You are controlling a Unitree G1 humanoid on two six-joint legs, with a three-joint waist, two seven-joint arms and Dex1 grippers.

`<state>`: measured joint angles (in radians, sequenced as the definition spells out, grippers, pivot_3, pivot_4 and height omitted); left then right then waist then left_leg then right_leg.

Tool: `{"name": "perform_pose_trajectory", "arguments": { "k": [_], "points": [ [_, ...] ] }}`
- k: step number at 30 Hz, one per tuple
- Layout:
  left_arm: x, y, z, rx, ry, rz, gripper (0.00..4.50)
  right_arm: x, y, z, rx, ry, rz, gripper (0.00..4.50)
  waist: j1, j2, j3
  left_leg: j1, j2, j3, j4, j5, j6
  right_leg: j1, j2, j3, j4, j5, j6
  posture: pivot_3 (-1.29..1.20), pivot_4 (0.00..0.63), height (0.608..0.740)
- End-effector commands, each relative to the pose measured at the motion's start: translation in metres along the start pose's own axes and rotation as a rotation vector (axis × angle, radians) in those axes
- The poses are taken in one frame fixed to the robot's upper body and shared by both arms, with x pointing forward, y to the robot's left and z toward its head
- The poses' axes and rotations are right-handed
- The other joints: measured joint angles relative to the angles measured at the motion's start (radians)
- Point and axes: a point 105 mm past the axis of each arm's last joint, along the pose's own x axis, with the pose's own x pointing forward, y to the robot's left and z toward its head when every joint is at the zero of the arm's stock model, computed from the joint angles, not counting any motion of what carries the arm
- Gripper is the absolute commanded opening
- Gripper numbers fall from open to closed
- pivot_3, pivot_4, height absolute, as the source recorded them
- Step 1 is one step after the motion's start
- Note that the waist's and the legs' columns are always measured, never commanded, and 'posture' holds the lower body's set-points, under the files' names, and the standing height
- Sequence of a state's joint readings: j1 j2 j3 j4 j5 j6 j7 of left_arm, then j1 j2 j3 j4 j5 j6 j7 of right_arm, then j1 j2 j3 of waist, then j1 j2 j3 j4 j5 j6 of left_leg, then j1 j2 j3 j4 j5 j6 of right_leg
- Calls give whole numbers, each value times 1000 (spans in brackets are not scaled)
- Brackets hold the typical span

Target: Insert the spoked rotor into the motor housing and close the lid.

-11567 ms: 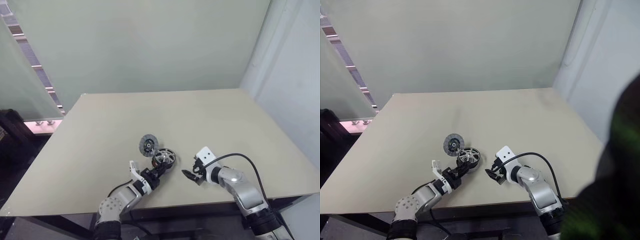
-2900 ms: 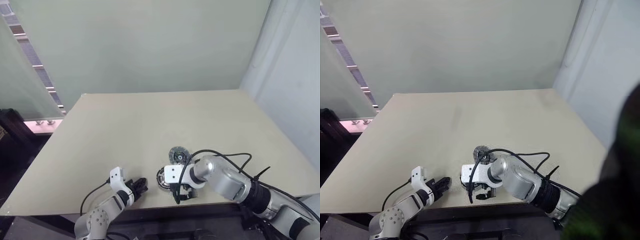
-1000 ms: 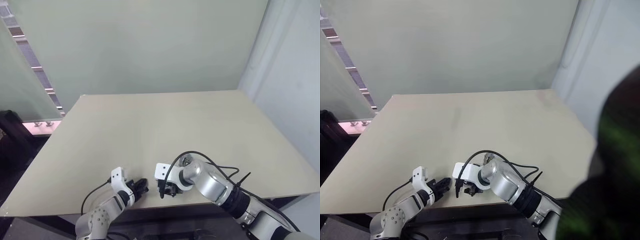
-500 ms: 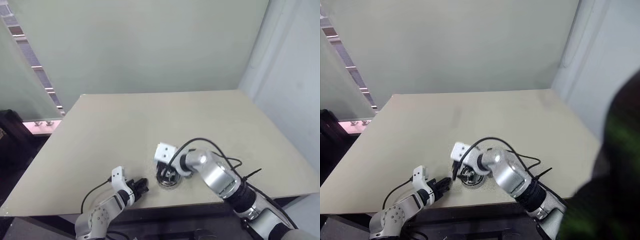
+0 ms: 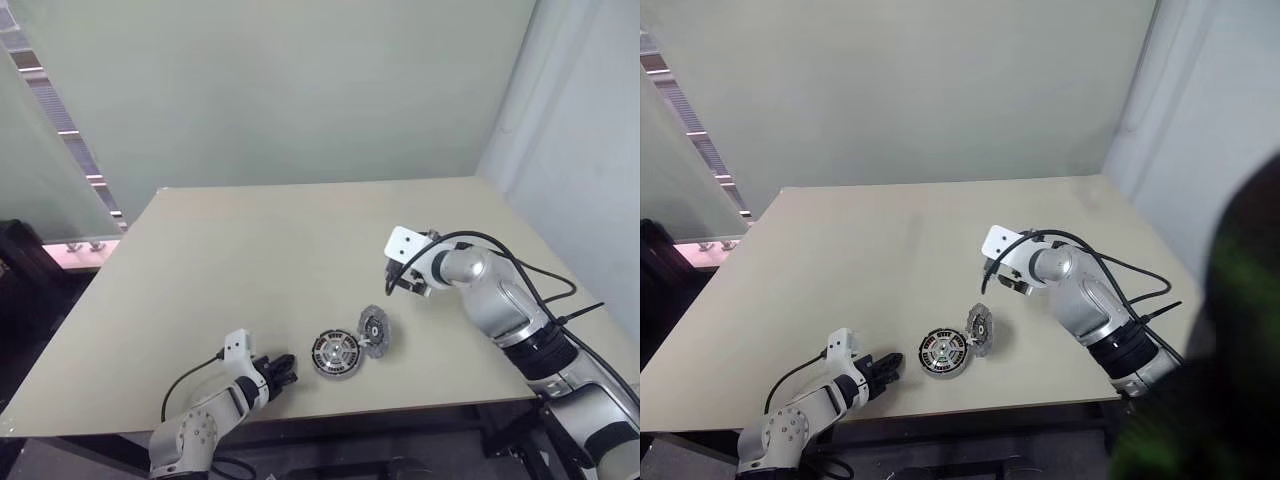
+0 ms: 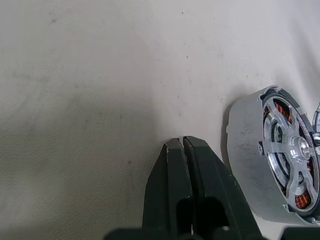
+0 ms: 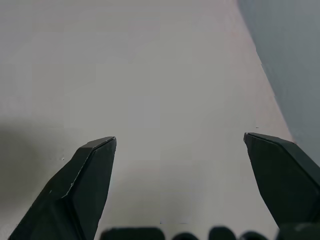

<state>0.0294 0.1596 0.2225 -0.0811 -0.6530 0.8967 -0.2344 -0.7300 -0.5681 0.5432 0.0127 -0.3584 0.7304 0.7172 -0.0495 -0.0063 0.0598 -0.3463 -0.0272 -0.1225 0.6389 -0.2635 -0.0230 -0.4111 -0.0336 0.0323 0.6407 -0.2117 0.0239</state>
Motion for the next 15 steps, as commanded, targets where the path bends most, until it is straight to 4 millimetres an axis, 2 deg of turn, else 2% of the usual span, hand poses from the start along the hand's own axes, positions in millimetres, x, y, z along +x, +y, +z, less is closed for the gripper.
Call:
{"name": "perform_pose_trajectory", "arguments": {
  "k": [1,4,7,10,15],
  "points": [
    [-1,-1,8,26,-17,-1,0,0,20,2,-18,-1,87,4467,0,0,0,0,0,0,0,0,0,0,0,0,0,0,1,0,0,740],
    [-2,-1,9,30,-17,1,0,0,46,12,34,-43,199,4467,0,0,0,0,0,0,0,-1,1,0,0,0,0,0,1,0,0,740],
    [-3,0,10,36,-15,2,0,-1,68,37,142,-148,292,4467,-1,0,0,0,1,0,0,-1,0,0,1,0,0,1,1,0,0,740],
    [-3,-1,11,41,-14,2,0,0,79,57,219,-220,325,4467,0,0,0,1,1,0,0,-1,0,0,1,0,0,1,1,0,0,740],
    [-5,-3,14,53,-16,-2,0,8,96,76,290,-270,367,4467,0,0,0,0,1,0,1,-1,0,0,1,0,0,1,1,0,0,740]
  ]
}}
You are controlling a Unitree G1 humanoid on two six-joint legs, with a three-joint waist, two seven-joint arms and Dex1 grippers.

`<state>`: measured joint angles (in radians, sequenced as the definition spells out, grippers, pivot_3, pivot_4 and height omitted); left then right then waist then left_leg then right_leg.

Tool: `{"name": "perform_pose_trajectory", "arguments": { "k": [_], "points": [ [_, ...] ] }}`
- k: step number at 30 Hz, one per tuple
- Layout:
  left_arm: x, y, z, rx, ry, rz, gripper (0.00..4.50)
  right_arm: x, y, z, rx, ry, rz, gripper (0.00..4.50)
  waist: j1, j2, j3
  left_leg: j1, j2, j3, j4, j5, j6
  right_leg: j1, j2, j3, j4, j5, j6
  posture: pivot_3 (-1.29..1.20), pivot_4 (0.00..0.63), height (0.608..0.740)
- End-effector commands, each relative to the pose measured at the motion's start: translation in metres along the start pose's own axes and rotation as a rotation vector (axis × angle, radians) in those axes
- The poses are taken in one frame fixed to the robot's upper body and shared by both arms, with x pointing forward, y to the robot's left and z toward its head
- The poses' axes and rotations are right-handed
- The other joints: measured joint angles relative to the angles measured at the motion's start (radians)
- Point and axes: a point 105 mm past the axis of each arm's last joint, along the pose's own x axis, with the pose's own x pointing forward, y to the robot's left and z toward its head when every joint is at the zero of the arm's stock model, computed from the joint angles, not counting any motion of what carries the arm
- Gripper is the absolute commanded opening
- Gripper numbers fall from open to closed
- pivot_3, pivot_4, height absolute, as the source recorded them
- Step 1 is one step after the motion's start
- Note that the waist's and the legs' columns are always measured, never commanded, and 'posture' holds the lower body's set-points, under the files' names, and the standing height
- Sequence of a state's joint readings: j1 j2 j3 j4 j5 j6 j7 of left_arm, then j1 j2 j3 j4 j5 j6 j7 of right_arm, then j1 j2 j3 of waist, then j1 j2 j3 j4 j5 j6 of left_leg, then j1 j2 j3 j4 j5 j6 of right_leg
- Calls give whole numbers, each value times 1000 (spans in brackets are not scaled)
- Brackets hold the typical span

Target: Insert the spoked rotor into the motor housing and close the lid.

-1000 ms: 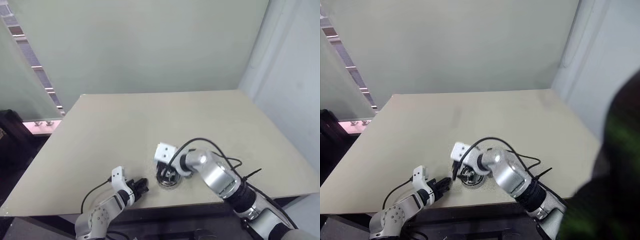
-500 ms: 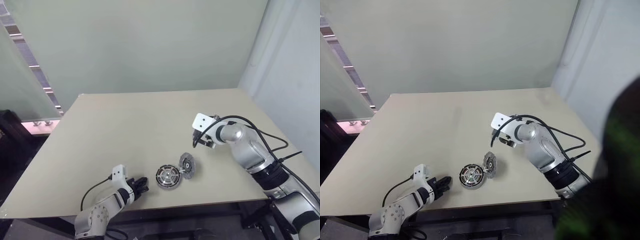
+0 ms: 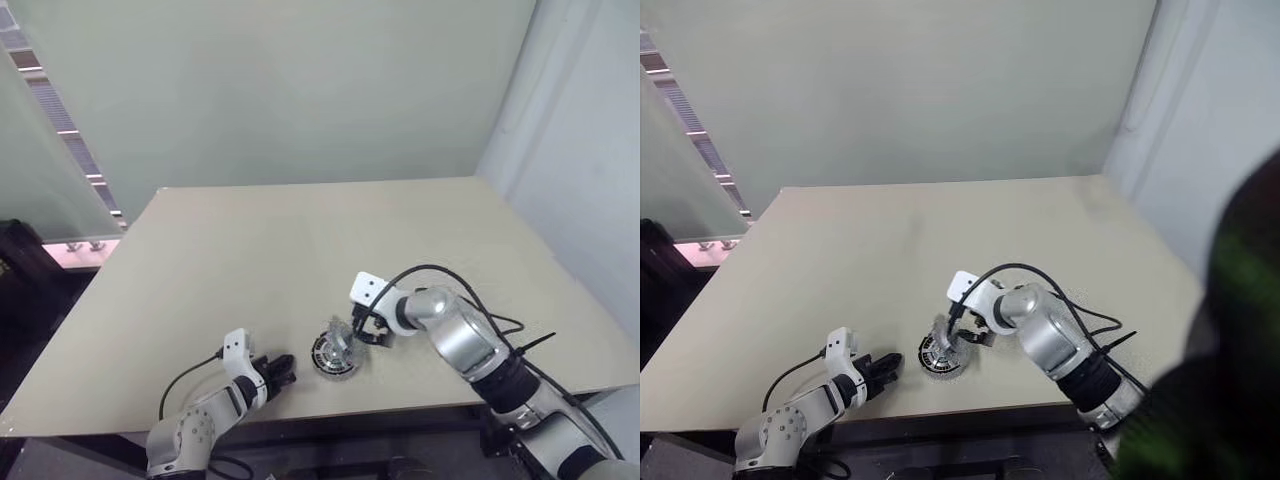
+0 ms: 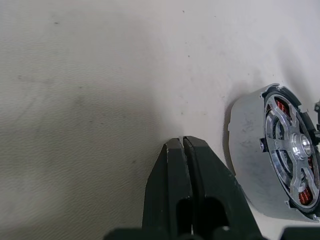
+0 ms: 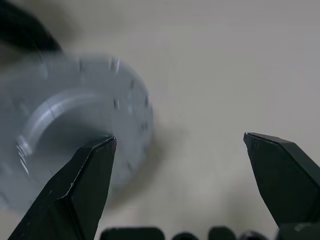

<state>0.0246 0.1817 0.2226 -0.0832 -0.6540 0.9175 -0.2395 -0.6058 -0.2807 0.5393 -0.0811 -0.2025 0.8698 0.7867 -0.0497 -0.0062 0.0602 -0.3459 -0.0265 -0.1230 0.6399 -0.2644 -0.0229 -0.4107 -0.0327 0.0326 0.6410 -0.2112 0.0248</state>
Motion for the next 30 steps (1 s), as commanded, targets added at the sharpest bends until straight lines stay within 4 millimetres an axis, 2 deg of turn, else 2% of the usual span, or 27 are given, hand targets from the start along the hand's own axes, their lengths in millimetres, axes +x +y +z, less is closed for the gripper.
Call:
{"name": "perform_pose_trajectory", "arguments": {
  "k": [1,5,9,17,23,26,30],
  "points": [
    [-4,-5,13,39,-33,-6,0,4,2,7,28,-42,-6,4467,0,0,0,0,0,0,0,0,0,0,0,0,0,0,0,0,0,740],
    [-7,-5,13,41,-39,-2,0,16,10,-3,59,-34,20,4467,0,0,0,0,0,0,0,0,0,0,0,0,0,0,0,0,0,740],
    [-8,-4,12,41,-39,2,0,17,9,-6,129,-77,47,4467,0,0,0,0,0,0,-1,0,0,0,0,0,0,0,0,0,0,740],
    [-8,-5,11,44,-38,3,0,-2,-11,5,269,-274,132,4467,0,0,0,0,0,0,0,0,0,0,0,0,0,0,0,0,0,740],
    [-11,-22,12,100,-15,-106,0,-19,-3,1,245,-353,292,4467,0,0,0,0,0,0,0,0,0,0,0,0,0,0,0,0,0,740],
    [-19,-38,8,161,30,-230,0,-18,7,-12,221,-320,332,4467,0,0,0,0,0,0,-1,0,0,0,0,0,0,0,0,0,0,740],
    [-26,-42,6,247,71,-286,0,-9,19,-18,195,-320,355,4467,-1,0,0,0,0,1,-1,-1,1,0,0,1,0,0,0,0,0,740]
  ]
}}
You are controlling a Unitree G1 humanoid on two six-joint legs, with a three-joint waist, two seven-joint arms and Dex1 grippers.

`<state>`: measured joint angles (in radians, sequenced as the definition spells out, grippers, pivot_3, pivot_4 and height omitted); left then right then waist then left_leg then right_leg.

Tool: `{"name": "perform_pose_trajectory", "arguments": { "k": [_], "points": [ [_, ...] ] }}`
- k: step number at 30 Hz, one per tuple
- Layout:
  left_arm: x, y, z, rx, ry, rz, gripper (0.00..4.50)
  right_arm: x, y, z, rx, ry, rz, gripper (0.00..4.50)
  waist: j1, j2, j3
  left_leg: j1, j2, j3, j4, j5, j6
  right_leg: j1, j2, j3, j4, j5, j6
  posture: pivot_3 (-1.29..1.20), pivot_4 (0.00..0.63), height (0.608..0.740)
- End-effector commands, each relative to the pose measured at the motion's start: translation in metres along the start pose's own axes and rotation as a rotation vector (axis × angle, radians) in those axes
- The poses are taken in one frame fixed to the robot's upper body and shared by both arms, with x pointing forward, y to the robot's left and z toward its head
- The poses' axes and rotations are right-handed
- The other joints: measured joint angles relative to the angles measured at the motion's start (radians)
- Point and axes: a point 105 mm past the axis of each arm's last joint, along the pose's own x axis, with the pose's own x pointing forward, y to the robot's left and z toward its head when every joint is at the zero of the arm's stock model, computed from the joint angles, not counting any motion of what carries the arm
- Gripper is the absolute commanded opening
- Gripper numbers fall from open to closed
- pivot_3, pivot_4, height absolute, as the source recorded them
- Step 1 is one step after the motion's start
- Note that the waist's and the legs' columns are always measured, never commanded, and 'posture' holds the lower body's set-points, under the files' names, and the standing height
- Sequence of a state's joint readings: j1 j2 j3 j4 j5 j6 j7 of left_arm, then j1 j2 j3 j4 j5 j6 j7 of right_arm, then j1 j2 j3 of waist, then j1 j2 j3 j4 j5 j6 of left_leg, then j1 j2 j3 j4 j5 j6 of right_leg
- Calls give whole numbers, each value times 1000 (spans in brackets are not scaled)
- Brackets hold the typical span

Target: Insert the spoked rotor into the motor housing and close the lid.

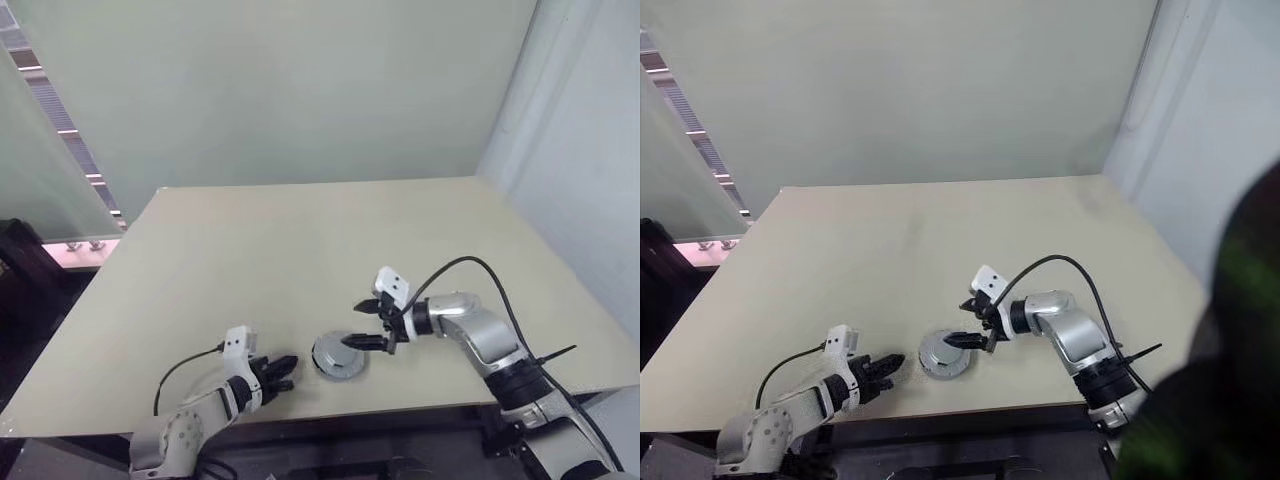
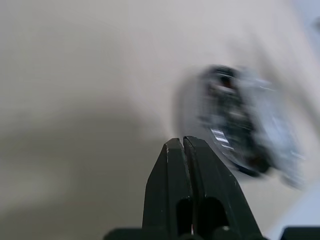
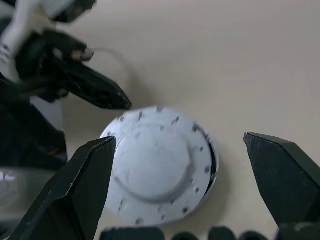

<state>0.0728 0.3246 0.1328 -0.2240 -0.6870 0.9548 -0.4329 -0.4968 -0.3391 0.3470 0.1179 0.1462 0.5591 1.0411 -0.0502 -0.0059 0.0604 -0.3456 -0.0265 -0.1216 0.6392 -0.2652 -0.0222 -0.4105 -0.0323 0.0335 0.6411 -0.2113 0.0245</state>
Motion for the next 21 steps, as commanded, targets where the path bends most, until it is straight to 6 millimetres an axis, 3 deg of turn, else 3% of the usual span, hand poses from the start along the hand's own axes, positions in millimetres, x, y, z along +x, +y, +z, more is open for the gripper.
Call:
{"name": "perform_pose_trajectory", "arguments": {
  "k": [1,17,21],
  "points": [
    [-4,-14,8,96,9,-83,0,9,6,1,-63,-12,22,4467,-1,0,0,0,0,1,0,0,0,0,0,0,0,0,0,0,0,740],
    [-7,-14,19,213,60,-99,0,34,4,-12,-118,4,17,4467,0,1,0,1,0,1,2,0,0,1,0,1,0,0,0,0,0,740],
    [-7,-13,20,222,65,-95,0,34,2,-12,-96,4,5,3547,0,1,0,1,0,1,2,0,0,1,0,1,1,0,0,0,0,740]
  ]
}}
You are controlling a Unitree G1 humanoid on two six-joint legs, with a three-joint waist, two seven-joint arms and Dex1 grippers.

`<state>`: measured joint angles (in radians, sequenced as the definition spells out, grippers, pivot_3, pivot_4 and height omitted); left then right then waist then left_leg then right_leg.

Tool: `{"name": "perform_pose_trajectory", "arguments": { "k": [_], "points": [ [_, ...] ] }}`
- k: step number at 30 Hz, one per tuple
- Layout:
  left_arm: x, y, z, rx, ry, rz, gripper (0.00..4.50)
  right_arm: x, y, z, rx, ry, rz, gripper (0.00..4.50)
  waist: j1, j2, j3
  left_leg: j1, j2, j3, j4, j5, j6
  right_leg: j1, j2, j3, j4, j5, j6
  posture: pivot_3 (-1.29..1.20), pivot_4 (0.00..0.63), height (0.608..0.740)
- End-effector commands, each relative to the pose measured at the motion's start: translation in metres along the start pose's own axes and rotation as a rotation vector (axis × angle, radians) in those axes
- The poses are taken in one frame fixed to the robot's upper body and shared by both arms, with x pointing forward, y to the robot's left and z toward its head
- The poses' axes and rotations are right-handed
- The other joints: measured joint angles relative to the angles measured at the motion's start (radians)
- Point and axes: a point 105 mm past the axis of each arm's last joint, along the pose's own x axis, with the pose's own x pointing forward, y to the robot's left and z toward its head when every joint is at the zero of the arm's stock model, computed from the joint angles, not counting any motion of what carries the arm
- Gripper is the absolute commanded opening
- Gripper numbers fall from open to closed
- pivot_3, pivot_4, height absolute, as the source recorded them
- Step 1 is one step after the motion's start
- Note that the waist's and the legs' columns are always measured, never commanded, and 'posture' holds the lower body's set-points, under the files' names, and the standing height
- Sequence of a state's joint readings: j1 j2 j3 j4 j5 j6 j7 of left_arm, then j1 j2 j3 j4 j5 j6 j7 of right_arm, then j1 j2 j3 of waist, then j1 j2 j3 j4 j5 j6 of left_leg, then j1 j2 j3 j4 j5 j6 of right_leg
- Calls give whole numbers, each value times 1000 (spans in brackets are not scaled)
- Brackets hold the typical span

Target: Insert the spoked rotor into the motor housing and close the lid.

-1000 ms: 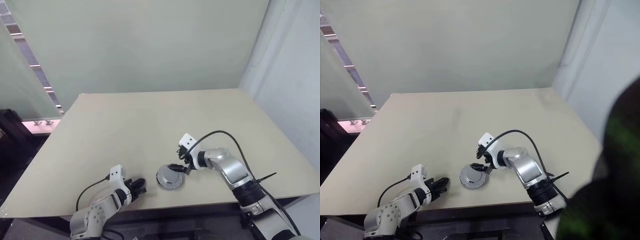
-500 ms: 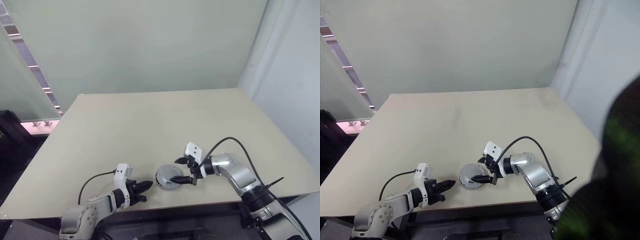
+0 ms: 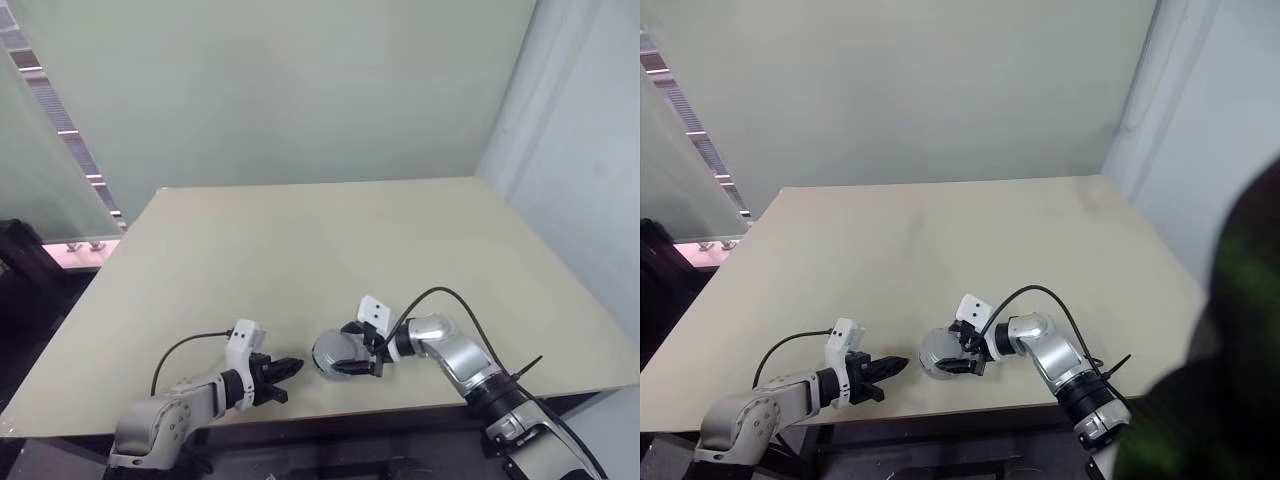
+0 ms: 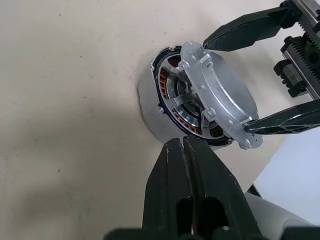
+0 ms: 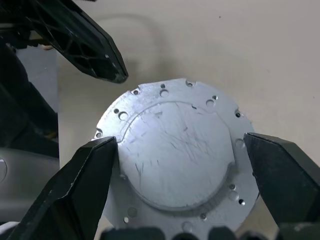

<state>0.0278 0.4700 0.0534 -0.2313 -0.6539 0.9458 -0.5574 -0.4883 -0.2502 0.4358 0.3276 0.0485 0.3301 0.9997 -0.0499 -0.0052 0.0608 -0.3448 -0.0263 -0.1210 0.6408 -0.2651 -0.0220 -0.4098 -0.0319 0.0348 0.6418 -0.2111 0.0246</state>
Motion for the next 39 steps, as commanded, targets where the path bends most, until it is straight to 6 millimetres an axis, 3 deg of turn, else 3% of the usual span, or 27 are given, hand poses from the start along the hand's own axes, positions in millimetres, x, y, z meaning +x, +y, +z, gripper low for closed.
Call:
{"name": "perform_pose_trajectory", "arguments": {
  "k": [1,12,21,29,39],
  "points": [
    [-1,-7,14,62,-27,-18,0,-2,-6,15,-18,-36,-23,3238,0,0,0,0,0,0,0,0,0,0,0,0,0,0,0,0,0,740],
    [1,-6,15,76,-19,-14,0,5,-4,22,70,33,-55,3209,0,0,0,1,0,0,1,0,0,1,0,0,1,0,0,0,0,740],
    [0,-5,16,70,-30,-9,0,14,6,15,37,173,-90,3209,0,0,0,1,0,0,1,0,0,1,0,0,1,0,0,0,0,740],
    [-10,7,12,62,-28,38,0,16,4,6,84,254,-140,3209,0,0,0,2,0,0,1,0,0,1,0,0,1,0,0,0,0,740],
    [-7,4,12,67,-29,33,0,15,9,-4,84,333,-126,3209,0,1,-1,3,0,1,2,0,0,2,0,0,1,0,0,0,0,740]
  ]
}}
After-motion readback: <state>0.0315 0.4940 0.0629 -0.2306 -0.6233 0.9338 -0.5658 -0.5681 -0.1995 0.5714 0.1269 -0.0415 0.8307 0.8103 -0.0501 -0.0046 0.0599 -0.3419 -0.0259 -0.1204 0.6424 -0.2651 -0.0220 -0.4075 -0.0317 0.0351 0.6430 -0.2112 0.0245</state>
